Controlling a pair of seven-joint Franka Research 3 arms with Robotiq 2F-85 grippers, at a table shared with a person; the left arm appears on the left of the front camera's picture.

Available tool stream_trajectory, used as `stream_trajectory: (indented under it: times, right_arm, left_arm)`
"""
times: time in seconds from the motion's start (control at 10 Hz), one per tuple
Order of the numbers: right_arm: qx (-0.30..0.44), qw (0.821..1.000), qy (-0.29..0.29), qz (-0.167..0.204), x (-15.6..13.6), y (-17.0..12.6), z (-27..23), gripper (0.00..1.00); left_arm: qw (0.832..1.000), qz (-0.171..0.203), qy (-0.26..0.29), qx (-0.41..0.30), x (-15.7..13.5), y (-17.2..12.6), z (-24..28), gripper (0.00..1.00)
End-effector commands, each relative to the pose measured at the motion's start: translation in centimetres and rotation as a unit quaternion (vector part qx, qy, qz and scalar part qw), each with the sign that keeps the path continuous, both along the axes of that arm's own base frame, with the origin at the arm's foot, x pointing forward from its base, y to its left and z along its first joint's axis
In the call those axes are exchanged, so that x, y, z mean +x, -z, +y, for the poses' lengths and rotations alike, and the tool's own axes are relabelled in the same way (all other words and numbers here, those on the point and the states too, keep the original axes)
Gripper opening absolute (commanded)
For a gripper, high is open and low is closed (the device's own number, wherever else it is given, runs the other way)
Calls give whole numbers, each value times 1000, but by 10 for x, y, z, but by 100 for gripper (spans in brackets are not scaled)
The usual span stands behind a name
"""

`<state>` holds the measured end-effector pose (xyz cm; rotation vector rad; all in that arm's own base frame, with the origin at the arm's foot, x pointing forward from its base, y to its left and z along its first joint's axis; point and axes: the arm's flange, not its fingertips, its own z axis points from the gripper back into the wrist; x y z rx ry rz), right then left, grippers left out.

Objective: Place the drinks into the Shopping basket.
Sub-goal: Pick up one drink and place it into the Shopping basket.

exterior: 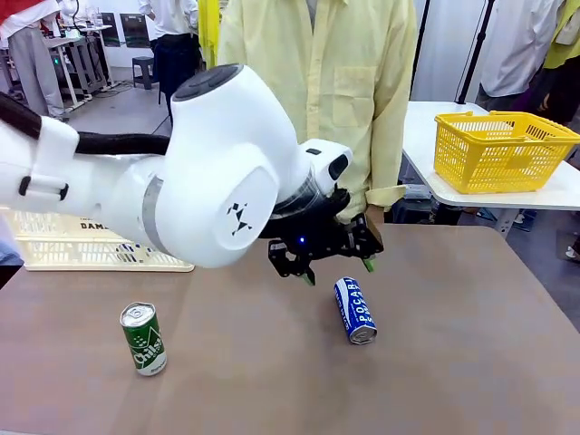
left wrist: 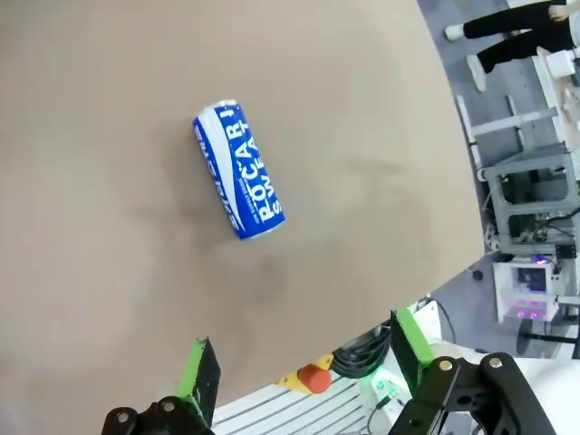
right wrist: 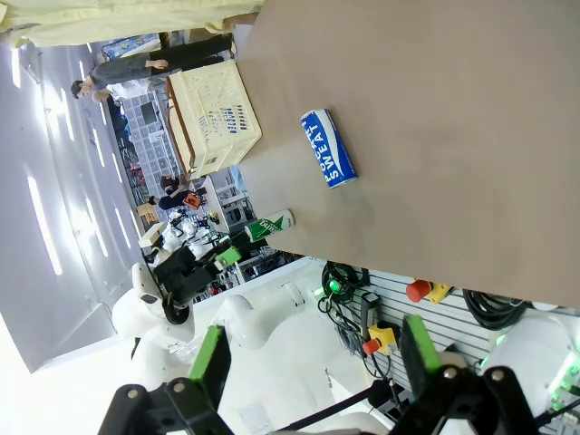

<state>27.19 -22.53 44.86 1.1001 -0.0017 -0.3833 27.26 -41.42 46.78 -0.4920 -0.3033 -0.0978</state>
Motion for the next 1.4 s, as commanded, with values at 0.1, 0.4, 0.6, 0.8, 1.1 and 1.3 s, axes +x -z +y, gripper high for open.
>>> stream_trajectory:
  times: [0.1,0.4,0.6,0.8,1.1,1.3]
  right_arm:
    - [1,1000,-1,2,-2,-2,1,100]
    - [1,1000,-1,2,-2,-2,1,100]
    - [1,1000,-1,2,-2,-2,1,100]
    - [1,1000,-1,2,-2,-2,1,100]
    - [1,1000,-1,2,-2,-2,1,100]
    - [1,1000,-1,2,-2,-2,1,100]
  left_arm:
    - [1000,-20,-14,-3,1,-13,6,100]
    - [994,16,-28,105,13,0,-42,100]
    - [988,52,-18,145,41,15,-80,100]
    - [984,86,-31,156,66,40,-103,100]
    - [979,110,-49,163,83,83,-125,100]
    - [973,139,-58,176,95,109,-128,100]
